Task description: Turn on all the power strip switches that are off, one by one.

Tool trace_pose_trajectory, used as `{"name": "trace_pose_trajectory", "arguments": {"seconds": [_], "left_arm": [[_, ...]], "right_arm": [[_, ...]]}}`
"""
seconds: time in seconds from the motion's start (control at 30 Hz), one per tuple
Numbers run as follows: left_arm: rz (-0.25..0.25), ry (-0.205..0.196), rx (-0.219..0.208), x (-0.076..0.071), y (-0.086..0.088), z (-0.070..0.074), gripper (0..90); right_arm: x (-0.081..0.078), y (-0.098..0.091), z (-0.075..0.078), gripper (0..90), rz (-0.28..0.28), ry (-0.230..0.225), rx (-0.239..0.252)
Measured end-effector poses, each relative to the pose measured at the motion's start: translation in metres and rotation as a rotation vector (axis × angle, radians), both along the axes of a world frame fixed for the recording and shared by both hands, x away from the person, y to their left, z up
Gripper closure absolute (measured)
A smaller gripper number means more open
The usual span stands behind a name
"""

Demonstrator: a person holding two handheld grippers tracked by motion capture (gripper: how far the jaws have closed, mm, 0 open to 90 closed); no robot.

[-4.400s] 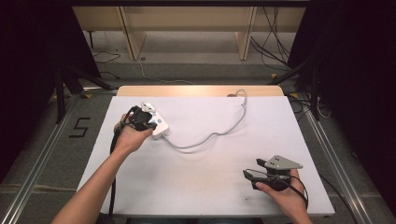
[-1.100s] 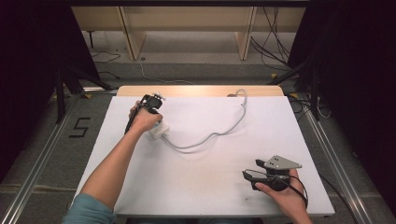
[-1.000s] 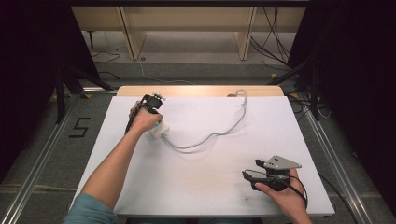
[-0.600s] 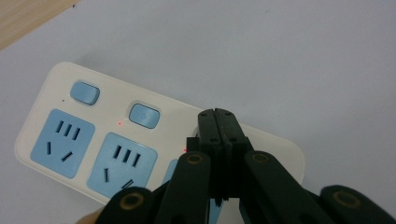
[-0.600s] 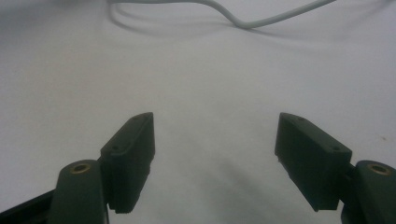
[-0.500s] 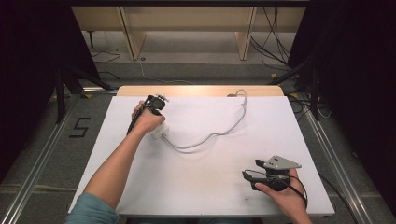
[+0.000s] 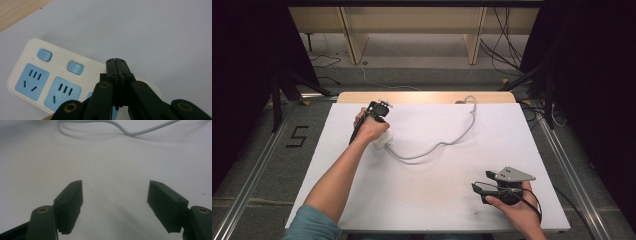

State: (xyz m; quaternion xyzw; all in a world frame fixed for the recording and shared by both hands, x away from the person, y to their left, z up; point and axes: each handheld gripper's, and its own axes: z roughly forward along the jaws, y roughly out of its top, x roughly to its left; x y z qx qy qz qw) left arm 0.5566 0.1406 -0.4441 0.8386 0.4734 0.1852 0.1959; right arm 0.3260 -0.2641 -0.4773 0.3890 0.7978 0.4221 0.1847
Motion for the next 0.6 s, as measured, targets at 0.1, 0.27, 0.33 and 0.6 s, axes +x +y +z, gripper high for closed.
{"name": "trace_pose_trajectory", "arguments": {"seconds": [0.1,0.27,0.33,0.6], "left_arm": [[-0.005,0.005,0.008,0.0,-0.002,0.001,90.0],[0.005,0.018,0.026,0.001,0.004,0.005,90.0],[0.005,0.032,0.003,0.001,0.008,0.005,90.0],[0.001,0.04,-0.011,0.002,0.008,0.004,90.0]], "right_arm": [[0.0,0.0,0.0,29.7,-0.003,0.001,0.003],[0.0,0.0,0.0,29.7,-0.001,0.0,0.004],[0.001,0.0,-0.001,29.7,0.0,-0.001,0.003],[0.001,0.0,-0.001,29.7,-0.003,-0.001,0.002]]}}
